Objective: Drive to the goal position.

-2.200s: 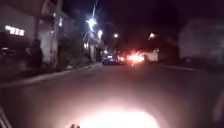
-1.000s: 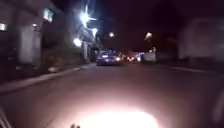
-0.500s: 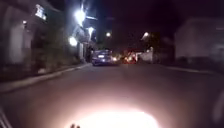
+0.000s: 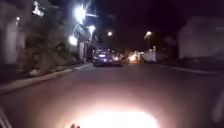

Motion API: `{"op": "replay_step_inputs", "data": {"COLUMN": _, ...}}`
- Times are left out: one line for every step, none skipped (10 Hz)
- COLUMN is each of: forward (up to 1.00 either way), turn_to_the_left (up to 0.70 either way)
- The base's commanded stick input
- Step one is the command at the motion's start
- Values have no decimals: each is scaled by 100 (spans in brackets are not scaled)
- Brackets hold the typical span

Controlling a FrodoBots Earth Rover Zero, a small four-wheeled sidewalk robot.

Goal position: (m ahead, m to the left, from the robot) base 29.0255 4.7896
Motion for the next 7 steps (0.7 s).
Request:
{"op": "replay_step_inputs", "data": {"forward": 100, "turn_to_the_left": -27}}
{"op": "replay_step_inputs", "data": {"forward": 100, "turn_to_the_left": -27}}
{"op": "replay_step_inputs", "data": {"forward": 100, "turn_to_the_left": -27}}
{"op": "replay_step_inputs", "data": {"forward": 100, "turn_to_the_left": -27}}
{"op": "replay_step_inputs", "data": {"forward": 100, "turn_to_the_left": -19}}
{"op": "replay_step_inputs", "data": {"forward": 100, "turn_to_the_left": -4}}
{"op": "replay_step_inputs", "data": {"forward": 100, "turn_to_the_left": 0}}
